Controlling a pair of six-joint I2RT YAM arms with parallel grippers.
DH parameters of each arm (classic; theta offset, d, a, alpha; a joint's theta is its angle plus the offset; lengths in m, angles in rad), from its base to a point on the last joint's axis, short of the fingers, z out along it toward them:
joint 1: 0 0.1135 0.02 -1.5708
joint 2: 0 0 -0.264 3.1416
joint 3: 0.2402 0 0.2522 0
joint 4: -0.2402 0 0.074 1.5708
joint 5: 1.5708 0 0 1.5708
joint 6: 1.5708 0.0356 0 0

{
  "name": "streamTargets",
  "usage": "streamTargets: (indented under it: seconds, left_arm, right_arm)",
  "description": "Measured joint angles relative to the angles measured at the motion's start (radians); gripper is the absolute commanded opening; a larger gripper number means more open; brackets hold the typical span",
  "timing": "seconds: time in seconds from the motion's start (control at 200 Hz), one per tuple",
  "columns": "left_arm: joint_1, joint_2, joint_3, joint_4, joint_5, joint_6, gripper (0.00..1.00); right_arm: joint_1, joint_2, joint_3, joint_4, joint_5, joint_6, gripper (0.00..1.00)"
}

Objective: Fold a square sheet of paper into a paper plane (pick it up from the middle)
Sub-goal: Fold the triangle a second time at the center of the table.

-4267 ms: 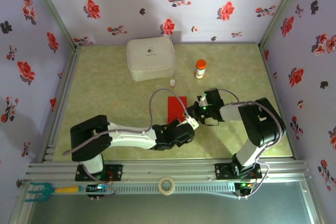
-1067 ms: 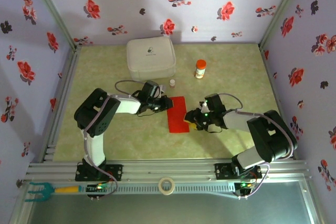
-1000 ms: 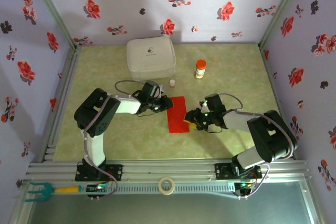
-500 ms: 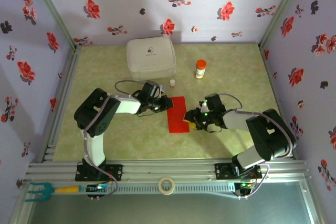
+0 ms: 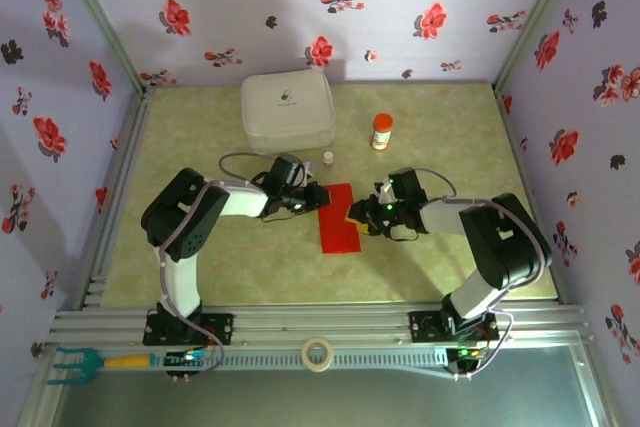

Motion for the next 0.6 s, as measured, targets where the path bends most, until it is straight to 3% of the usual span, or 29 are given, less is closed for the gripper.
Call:
streamTargets:
  seconds: [0.405, 0.6]
  left_arm:
    - [-0.025, -0.062, 0.016, -0.097, 0.006, 0.079, 0.4]
    - [-0.143, -0.243, 0.016, -0.223, -0.175, 0.22, 0.41]
  right_arm:
    - [-0.021, 0.082, 0.04, 0.0, -0.035, -0.044, 0.03]
    - [-0.021, 0.075, -0.009, 0.114, -0.012, 0.075, 0.0]
